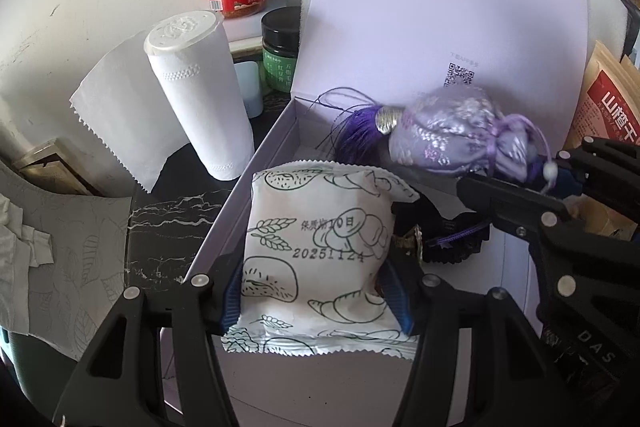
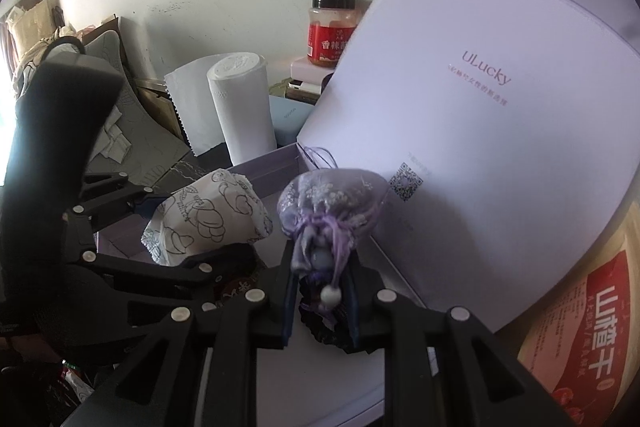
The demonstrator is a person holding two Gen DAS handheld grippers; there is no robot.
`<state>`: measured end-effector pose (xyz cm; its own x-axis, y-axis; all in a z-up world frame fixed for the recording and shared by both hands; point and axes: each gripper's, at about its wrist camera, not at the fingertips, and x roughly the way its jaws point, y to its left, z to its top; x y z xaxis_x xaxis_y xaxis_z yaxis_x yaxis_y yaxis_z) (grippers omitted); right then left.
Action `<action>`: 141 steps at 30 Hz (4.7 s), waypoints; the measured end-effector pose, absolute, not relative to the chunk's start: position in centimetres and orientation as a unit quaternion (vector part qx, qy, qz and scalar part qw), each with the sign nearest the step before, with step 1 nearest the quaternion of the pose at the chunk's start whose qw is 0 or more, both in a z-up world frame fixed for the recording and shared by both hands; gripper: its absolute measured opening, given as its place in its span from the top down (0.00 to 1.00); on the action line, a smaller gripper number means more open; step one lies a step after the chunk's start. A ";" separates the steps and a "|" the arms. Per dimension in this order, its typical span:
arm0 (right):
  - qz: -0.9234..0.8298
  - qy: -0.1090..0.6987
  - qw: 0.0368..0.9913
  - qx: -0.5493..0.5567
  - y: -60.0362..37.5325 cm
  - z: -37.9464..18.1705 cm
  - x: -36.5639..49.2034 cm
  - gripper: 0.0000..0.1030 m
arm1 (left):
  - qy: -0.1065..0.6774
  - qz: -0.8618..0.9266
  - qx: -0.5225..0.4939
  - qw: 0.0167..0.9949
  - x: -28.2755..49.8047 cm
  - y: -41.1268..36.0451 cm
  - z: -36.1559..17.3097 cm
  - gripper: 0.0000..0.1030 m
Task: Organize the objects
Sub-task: 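Open the right tool to drop the sachet while the left tool drops the white packet, then withdraw both open tools from the box toward the red and white packets, then grasp the red spicy-strip packet with the left tool while the right tool grasps the white packet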
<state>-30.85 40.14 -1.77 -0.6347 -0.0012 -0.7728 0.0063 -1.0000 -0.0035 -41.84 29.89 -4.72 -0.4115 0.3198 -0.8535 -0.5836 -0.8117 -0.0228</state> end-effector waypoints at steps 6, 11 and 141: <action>-0.909 -0.001 -0.014 0.417 40.7 -1.2 -30.6 0.50 | 0.125 0.835 -0.470 0.256 -41.7 29.1 -3.8 0.45; -0.913 -0.005 -0.012 0.409 40.6 -0.5 -30.1 0.49 | 0.119 0.849 -0.453 0.247 -40.9 28.1 -1.9 0.41; -0.865 0.106 0.168 0.461 19.2 -5.6 -11.2 0.33 | -0.011 0.875 -0.480 0.065 -9.6 2.1 -5.9 0.33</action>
